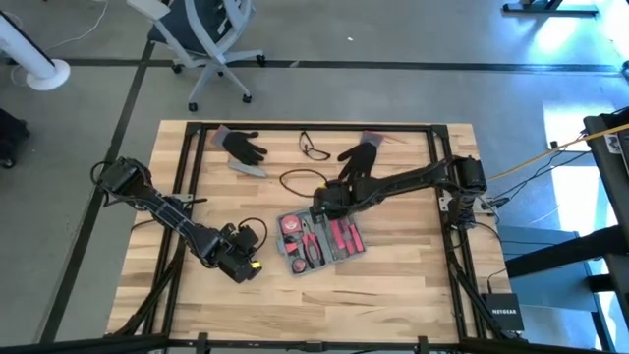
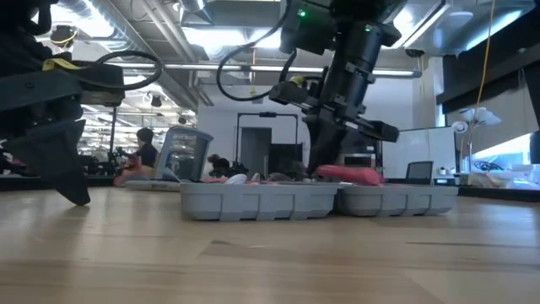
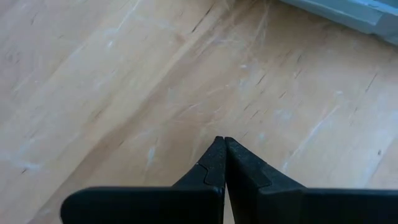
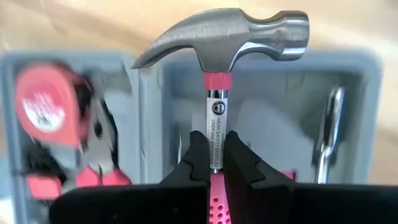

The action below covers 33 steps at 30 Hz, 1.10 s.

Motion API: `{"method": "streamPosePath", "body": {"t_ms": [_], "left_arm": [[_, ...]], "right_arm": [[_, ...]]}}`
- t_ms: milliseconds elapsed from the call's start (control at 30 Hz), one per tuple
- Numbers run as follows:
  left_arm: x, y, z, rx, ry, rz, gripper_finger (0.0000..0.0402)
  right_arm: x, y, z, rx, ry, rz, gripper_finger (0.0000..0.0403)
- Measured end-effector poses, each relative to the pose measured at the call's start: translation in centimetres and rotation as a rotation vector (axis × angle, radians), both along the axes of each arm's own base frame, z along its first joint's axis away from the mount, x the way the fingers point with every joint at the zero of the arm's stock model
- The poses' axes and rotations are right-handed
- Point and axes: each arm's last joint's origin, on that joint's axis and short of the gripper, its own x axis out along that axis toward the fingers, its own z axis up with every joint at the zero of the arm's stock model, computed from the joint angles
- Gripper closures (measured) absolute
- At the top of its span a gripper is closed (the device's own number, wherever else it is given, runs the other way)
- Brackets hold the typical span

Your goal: Prefit tool cases

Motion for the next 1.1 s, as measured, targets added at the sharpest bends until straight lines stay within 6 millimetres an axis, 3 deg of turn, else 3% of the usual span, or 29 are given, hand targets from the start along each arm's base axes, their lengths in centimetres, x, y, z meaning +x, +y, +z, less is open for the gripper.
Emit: {"method": "streamPosePath", "body": {"t_ms": [167, 433, 733, 1100], "left_arm": [[0.0, 0.0, 0.0, -0.005, -0.003, 0.006, 0.0401], [0.0, 0.0, 0.0, -0.019, -0.027, 0.058, 0.0401], [0.1, 0.0, 0.0, -0.012, -0.027, 0.052, 0.0401], [0.1, 0.0, 0.0, -0.03, -0.038, 0.089, 0.0401]], "right_arm": [[0.1, -1.0, 0.5, 0.006, 0.003, 0.052, 0.0392], [-0.8, 1.0, -0.3, 0.043, 0.073, 0.102, 0.0392], [-0.3, 0.1, -0.6, 0.041, 0.045, 0.026, 0.0392], [-0.5, 0.7, -0.8, 0.086, 0.069, 0.031, 0.0392]]}}
